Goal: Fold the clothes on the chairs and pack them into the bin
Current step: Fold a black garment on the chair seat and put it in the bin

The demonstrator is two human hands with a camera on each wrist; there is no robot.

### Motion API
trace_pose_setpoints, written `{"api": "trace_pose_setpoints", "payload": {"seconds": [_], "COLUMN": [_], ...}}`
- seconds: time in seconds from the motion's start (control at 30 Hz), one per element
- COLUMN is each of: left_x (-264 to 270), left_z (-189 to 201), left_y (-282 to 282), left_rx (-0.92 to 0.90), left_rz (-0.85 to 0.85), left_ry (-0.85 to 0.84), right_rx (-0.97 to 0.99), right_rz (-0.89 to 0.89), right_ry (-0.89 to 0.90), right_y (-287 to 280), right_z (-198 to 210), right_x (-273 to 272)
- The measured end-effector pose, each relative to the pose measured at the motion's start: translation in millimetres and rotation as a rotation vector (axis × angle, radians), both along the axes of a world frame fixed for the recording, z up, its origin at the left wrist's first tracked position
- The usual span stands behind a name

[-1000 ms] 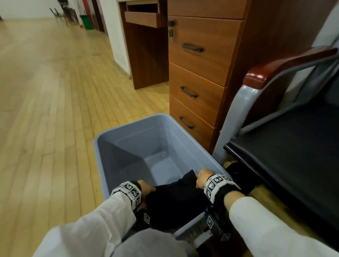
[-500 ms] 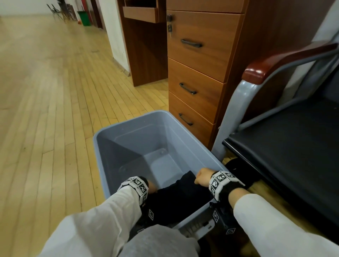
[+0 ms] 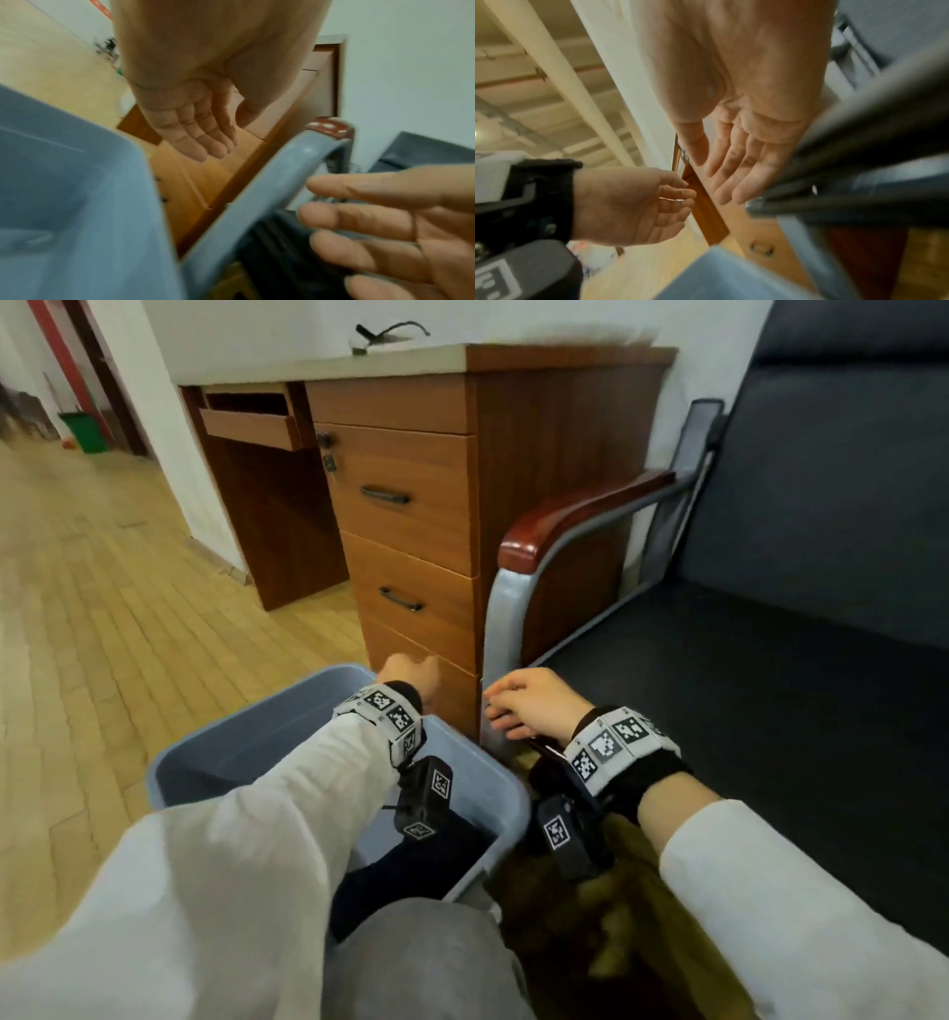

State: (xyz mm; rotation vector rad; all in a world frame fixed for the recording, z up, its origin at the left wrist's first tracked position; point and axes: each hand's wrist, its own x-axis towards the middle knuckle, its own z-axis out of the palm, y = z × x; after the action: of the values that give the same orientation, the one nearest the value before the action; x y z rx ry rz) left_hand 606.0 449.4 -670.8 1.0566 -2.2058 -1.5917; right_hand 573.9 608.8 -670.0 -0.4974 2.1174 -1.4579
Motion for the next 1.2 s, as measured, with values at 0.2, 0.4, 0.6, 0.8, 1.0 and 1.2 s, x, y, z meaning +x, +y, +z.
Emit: {"api": "trace_pose_setpoints", "payload": {"seconds": [0.2, 0.4, 0.6, 0.8, 1.0, 1.2], "left_x": [-66, -92, -73, -76, -72, -68], "left_z": [58, 45, -6, -22, -19, -19], "left_y": [137, 277, 367, 375, 373, 372], "left_rx": [0.06, 0.259, 0.485, 0.47, 0.43, 0.445], "left_rz": [-0.261, -0.519, -0.655, -0.616, -0.629, -0.632], "left_ry": [0.24, 0.239, 0.157, 0.111, 0.11, 0.128], "right_rx": [-0.103, -0.179, 0.458, 0.843, 0.657, 0.062], "right_rz": [-0.377, -0.94, -1.288, -1.479, -1.625, -1.523], "right_ry": [0.128, 0.104, 0.164, 0.298, 0.406, 0.152], "right_y": [135, 290, 424, 479, 500, 520], "right_z": [60, 64, 41, 27, 41, 31], "right_x": [-22, -19, 28, 74, 83, 70]}}
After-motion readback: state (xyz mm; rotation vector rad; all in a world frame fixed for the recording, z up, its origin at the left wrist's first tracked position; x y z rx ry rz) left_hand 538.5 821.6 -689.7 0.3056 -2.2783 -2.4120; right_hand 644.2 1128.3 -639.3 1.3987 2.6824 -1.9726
